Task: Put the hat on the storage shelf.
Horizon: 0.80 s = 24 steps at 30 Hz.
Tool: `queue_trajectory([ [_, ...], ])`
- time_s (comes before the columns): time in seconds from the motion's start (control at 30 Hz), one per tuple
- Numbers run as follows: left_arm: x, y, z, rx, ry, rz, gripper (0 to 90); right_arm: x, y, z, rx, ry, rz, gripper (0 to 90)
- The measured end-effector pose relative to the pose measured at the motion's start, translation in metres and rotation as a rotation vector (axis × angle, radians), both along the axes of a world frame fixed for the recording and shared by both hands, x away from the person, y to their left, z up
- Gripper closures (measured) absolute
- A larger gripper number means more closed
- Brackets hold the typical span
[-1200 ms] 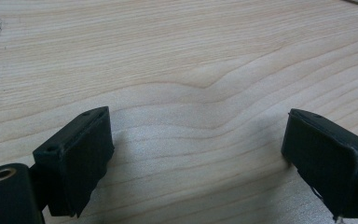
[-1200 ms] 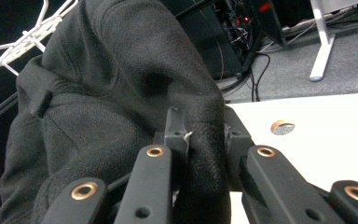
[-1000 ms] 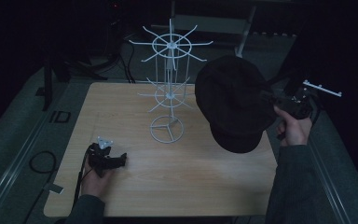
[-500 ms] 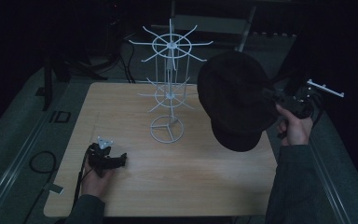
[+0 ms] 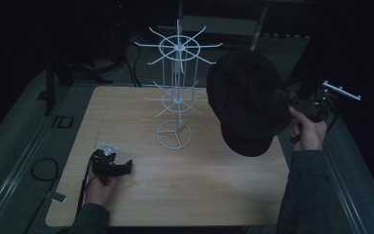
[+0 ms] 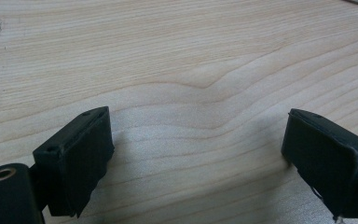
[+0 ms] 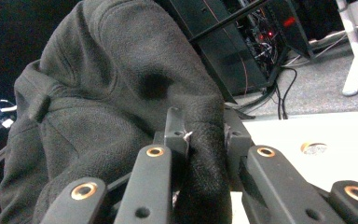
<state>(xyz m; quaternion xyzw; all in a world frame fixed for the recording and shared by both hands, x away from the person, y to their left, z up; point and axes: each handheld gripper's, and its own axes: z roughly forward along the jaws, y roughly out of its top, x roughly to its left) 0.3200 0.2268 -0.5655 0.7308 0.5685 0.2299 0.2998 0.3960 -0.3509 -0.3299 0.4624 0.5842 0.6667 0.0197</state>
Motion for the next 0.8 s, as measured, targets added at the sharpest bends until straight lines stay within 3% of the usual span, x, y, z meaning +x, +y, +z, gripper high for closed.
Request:
queue_trajectory([
  [0.8, 0.0005, -0.0007, 0.0000, -0.002, 0.000, -0.001, 9.3, 0.0001, -0.0021, 0.0077, 0.063, -0.022, 0.012, 77.5],
])
